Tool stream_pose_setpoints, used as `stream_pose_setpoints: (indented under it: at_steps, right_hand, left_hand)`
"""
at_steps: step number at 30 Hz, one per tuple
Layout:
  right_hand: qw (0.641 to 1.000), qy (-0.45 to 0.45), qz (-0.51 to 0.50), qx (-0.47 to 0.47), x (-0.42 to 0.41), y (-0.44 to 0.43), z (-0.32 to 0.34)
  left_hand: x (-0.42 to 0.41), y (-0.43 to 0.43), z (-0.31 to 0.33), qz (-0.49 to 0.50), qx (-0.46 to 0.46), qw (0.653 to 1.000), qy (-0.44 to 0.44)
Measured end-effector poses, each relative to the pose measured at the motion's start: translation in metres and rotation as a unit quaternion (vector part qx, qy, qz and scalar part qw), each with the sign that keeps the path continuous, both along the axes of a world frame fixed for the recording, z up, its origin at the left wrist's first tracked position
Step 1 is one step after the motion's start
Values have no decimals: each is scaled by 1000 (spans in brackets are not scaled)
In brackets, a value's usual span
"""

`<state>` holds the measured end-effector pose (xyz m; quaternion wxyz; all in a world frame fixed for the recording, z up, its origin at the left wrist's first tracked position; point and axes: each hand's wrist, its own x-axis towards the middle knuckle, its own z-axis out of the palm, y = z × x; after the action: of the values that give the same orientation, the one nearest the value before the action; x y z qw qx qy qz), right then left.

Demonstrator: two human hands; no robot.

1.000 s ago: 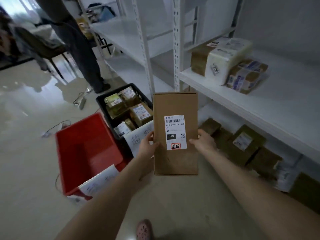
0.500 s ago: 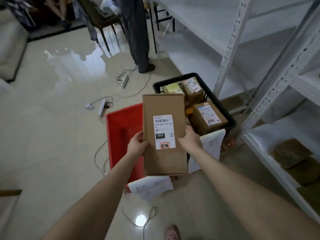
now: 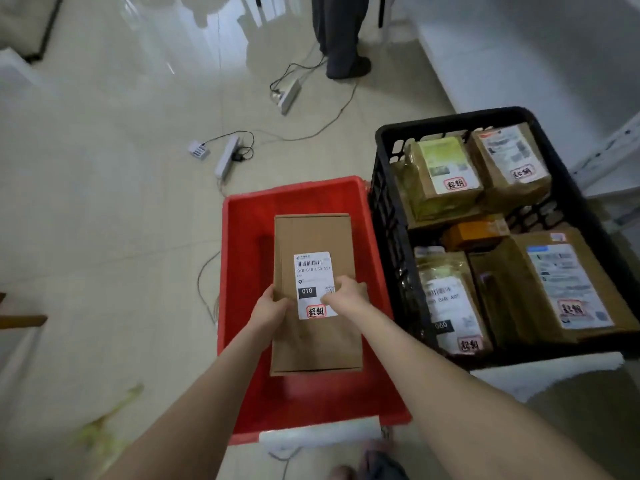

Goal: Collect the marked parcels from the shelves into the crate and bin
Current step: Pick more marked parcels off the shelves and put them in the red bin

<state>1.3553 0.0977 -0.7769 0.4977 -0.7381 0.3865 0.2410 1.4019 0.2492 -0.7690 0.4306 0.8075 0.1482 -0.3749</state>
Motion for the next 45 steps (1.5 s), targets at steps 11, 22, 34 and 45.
stream_pose_setpoints:
  at_steps: [11,22,34,45]
  right_hand:
    - [995,74,-10,-72,67,-8,-149]
    - [985,52,45,-161,56,5,-177]
    - [976,15,81,-202,13,12,-32]
    - [947,-23,-1,-320,-107,-29,128]
  left_hand:
    - [60,-29,-147,26,-33,998,36]
    - [70,-53,-184,63,-49,994,81]
    - [51,-30,-40,-535,257,773,-225]
    - [-27,-113,119,-637,188,649,-371]
